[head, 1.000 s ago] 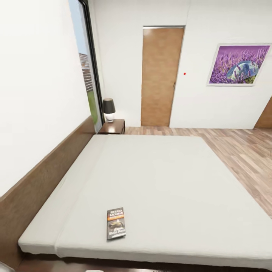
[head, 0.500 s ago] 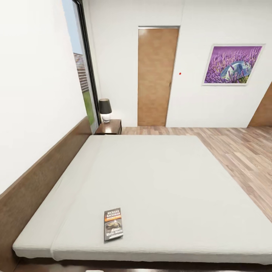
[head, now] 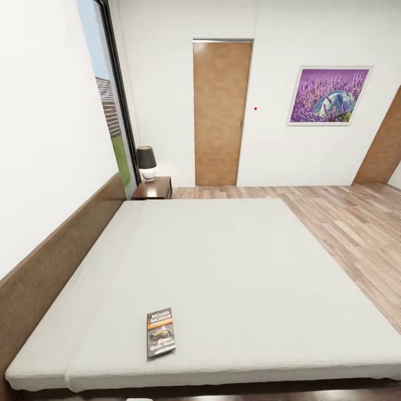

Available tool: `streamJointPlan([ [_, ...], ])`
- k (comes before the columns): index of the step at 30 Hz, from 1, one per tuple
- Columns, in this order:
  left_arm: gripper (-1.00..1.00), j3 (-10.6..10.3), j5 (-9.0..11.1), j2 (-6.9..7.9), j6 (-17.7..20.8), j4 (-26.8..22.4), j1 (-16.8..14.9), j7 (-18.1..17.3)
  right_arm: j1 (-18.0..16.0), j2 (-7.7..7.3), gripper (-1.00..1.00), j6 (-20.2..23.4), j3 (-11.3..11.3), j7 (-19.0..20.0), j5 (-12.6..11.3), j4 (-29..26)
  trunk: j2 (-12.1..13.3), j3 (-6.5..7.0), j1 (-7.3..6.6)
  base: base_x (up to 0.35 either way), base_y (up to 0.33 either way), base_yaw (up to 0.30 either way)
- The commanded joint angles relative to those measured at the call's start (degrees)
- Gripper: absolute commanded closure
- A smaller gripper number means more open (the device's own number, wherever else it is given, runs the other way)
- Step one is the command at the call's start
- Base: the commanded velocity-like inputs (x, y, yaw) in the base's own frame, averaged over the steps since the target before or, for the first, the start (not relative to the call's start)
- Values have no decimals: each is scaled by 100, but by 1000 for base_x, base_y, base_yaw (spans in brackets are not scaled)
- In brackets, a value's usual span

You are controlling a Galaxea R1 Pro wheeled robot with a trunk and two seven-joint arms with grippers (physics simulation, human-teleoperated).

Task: In the bedroom, move the book from the bed onto either nightstand, and place the two sandals side by side next to the bed.

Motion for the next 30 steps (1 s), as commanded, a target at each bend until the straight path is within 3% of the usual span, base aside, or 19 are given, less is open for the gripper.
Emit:
streamJointPlan([
  [1, -100, -49, 60, 0, -21, 9, -6, -16, -4, -1, -100, 35, -50, 20, 31, -1, -9, -10, 2, 0, 0, -13],
  [15, -100, -49, 60, 0, -30, 9, -6, -13, -4, 0, -100, 34, -50, 8, 31, 0, -9, -10, 2, 0, 0, -1],
  [30, -100, -49, 68, 0, -27, 9, -6, -10, -4, -8, -100, 38, -50, 8, 14, 0, -9, -10, 2, 171, 0, 0],
])
